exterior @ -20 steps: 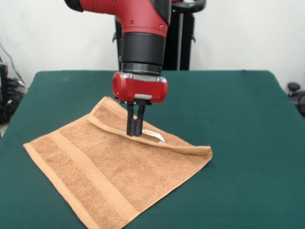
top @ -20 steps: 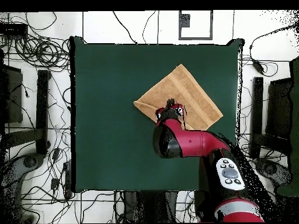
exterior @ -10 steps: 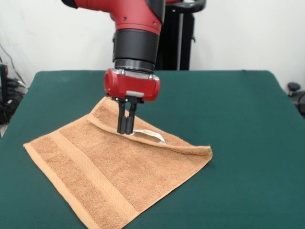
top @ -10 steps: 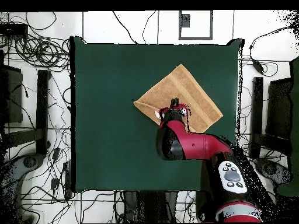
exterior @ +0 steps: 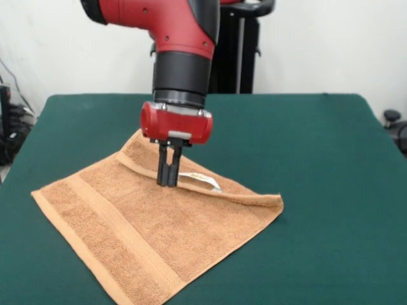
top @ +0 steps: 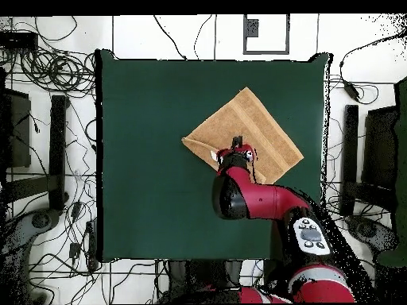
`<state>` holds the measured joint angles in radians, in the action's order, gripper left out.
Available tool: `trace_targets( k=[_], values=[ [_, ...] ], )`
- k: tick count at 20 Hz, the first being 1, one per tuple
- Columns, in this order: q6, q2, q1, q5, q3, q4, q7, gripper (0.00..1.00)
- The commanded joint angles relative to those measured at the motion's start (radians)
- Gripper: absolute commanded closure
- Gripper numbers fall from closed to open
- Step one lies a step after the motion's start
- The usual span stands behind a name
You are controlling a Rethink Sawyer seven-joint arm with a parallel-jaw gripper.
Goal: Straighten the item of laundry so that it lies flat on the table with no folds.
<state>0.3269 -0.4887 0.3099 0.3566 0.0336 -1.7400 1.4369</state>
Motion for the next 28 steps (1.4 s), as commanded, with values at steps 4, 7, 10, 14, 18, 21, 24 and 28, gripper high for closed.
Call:
trace_targets(
  k=[4, 7, 10, 14, 18, 21, 24, 28],
  values=[
    [0.032, 0.125, -0.05, -0.063, -0.019, -0.017, 0.216, 1.0],
    [0.02, 0.131, -0.044, -0.066, -0.024, -0.022, 0.222, 1.0],
    [0.013, 0.131, -0.047, -0.076, -0.021, -0.032, 0.228, 1.0],
    [-0.017, 0.128, -0.06, -0.091, -0.012, -0.041, 0.224, 1.0],
    [-0.034, 0.127, -0.063, -0.099, -0.011, -0.048, 0.223, 1.0],
    [-0.055, 0.122, -0.06, -0.103, -0.017, -0.057, 0.223, 1.0],
    [-0.156, 0.115, -0.042, -0.108, -0.043, -0.075, 0.209, 1.0],
    [-0.274, 0.096, -0.024, -0.119, -0.071, -0.099, 0.186, 1.0]
  ],
)
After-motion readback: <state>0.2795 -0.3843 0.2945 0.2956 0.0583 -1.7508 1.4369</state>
